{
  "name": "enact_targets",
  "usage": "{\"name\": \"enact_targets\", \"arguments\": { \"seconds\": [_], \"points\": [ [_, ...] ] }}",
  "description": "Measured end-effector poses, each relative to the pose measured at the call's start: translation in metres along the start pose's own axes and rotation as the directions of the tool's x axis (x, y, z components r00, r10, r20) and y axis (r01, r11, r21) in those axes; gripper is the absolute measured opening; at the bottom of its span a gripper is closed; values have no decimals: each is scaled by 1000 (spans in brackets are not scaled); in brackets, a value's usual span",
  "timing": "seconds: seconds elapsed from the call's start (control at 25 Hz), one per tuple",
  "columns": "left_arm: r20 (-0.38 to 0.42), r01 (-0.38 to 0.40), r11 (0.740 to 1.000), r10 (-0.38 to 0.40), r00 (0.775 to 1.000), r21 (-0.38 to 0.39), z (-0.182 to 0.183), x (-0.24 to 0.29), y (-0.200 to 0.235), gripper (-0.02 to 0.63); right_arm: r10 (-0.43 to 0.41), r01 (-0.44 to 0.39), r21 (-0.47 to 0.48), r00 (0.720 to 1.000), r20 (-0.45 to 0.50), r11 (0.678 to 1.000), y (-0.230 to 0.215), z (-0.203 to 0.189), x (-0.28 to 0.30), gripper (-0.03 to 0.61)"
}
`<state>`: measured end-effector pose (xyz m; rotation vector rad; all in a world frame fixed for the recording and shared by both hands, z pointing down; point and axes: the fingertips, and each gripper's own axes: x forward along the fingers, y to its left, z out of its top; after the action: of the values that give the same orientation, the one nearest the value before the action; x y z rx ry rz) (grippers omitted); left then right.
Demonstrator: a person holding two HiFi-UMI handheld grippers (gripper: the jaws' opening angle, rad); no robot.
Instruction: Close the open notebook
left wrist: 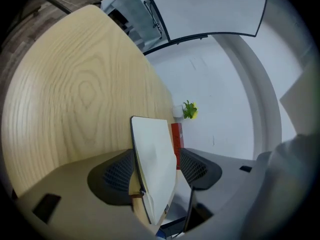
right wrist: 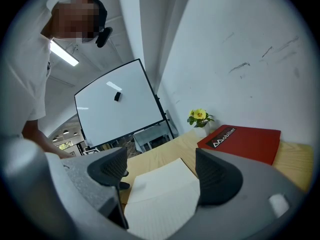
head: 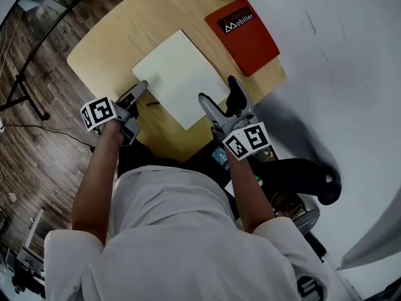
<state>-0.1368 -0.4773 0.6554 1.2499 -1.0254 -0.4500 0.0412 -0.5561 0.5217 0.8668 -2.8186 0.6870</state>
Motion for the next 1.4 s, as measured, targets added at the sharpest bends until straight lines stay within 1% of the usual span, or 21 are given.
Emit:
{"name": "enact_targets", "arguments": {
  "seconds": [0.08,0.16,0.24,0.36,0.48,0.72,0.88,1.04,1.2,1.4],
  "points": [
    [-18,4,998,-5,1000,-57,-7,2,3,293,-1,1,1,1000,-1,1000,-2,0,0,434],
    [-33,24,993,-28,999,-117,-12,4,3,293,0,0,2,1000,3,1000,-4,1,1,434],
    [-42,37,986,-45,998,-159,-15,5,3,293,2,-2,2,1000,6,1000,-4,3,3,434],
    [-48,47,978,-58,997,-205,-15,8,3,287,3,-3,4,1000,11,1000,-3,4,4,434],
    [-57,59,975,-73,996,-215,-18,13,0,284,1,-1,8,1000,12,1000,-4,4,2,434],
    [-63,59,979,-72,995,-195,-19,16,1,263,-6,6,13,1000,13,1000,-3,3,-1,434],
    [-67,34,986,-45,997,-166,-22,15,10,213,-8,8,15,1000,14,1000,-3,3,-3,434],
    [-63,50,992,-58,996,-112,-20,15,7,159,-9,9,22,1000,16,1000,-2,3,-3,434],
    [-64,32,997,-36,997,-74,-22,14,13,126,-6,6,20,1000,15,1000,0,2,-3,434],
    [-75,21,999,-18,997,37,-22,12,10,91,-7,7,16,1000,13,1000,1,1,-5,434]
  ]
}}
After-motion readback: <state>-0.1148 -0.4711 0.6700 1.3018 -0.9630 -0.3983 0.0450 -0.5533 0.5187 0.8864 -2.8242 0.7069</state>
